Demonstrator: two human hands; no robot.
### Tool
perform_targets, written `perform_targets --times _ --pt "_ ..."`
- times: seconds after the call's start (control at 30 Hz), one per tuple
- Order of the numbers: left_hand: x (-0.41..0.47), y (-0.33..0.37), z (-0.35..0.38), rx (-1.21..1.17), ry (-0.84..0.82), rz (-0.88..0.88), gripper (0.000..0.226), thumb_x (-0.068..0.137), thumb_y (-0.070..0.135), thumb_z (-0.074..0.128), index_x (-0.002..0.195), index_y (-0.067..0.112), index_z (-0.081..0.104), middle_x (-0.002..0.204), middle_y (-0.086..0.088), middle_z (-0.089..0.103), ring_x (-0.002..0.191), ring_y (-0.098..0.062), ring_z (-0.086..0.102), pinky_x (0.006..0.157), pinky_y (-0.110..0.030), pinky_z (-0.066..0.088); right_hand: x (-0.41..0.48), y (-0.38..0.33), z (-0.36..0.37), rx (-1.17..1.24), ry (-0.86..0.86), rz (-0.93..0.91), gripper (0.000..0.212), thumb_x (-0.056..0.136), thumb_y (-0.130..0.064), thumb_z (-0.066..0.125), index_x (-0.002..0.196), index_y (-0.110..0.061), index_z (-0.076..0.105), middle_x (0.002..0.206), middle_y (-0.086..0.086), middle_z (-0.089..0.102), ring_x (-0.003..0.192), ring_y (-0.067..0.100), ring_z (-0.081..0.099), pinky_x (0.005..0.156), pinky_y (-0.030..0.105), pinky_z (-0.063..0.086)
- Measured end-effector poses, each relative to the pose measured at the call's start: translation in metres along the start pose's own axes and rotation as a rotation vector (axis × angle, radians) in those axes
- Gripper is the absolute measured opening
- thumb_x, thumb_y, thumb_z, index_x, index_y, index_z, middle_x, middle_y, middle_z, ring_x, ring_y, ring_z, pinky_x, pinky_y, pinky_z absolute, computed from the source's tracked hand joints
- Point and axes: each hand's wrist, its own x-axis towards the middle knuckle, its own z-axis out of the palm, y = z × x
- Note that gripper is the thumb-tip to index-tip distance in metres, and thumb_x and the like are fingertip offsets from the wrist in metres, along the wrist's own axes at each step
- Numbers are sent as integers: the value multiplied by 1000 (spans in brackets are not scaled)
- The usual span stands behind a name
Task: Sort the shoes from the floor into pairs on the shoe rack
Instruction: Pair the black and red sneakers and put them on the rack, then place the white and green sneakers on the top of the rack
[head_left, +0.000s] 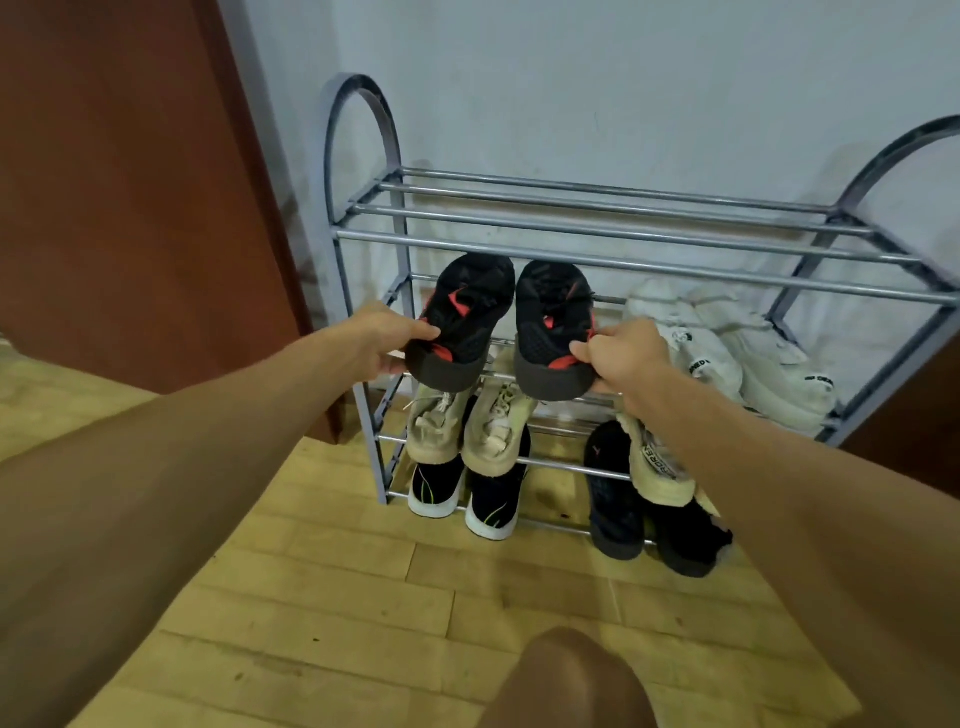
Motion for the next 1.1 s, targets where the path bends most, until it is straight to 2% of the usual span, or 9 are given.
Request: perform_targets --times 0.23,0.4,0.5,0.6,0.7,0.77,0.87,1.0,1.1 --pt "17 -16 7 9 46 10 33 84 15 70 110 -2 61 107 -15 67 98 -26 66 86 -40 56 5 10 9 -364 -19 -91 37 94 -33 53 106 -1 68 90 14 63 100 33 62 80 37 47" --pt "-16 -13 -7 145 -5 98 17 84 11 69 98 4 64 92 -6 64 78 -15 62 62 -24 53 -25 2 0 -525 -86 -173 33 98 -23 46 122 -8 62 105 15 67 92 26 59 70 31 46" --pt "-54 -15 -22 217 -93 115 22 85 16 69 104 7 64 105 -8 63 90 -19 62 67 -25 52 -60 -7 -2 -546 -120 -228 34 95 -8 46 123 -11 64 122 14 65 110 29 59 89 31 47" --pt "-96 -24 -41 298 -202 153 39 86 21 67 121 7 59 118 -6 59 95 -18 61 64 -20 50 -101 -18 2 -615 -176 -255 35 90 -3 48 121 5 61 128 22 60 116 35 56 101 41 46" --pt "-138 -41 -66 356 -208 203 38 87 24 66 121 10 60 119 -5 61 100 -18 61 82 -28 54 -147 -27 16 -659 -264 -306 33 90 -5 48 117 8 62 126 24 61 117 37 56 101 46 45" --pt "-167 -60 -86 400 -208 199 37 87 25 66 121 12 61 116 -6 63 102 -19 61 88 -33 53 -180 -30 33 -701 -350 -342 32 93 -10 48 115 5 65 124 19 64 110 33 60 97 39 49" --pt "-210 -96 -120 477 -224 193 39 88 26 65 123 10 60 111 -4 64 98 -20 62 74 -25 52 -233 -27 68 -782 -506 -404 31 94 -11 48 115 4 65 107 20 68 79 24 57 76 38 51" --pt "-260 -160 -166 489 -166 124 38 88 27 64 121 7 61 105 -6 63 95 -23 62 73 -27 50 -301 -13 123 -897 -689 -515 29 95 -15 52 117 -7 68 126 9 65 113 24 60 95 30 46" --pt "-293 -218 -194 501 -119 32 37 88 29 63 119 9 62 102 -6 63 90 -19 60 70 -27 47 -343 8 167 -929 -791 -547 28 93 -18 56 117 -10 67 127 7 64 117 24 57 99 31 46"
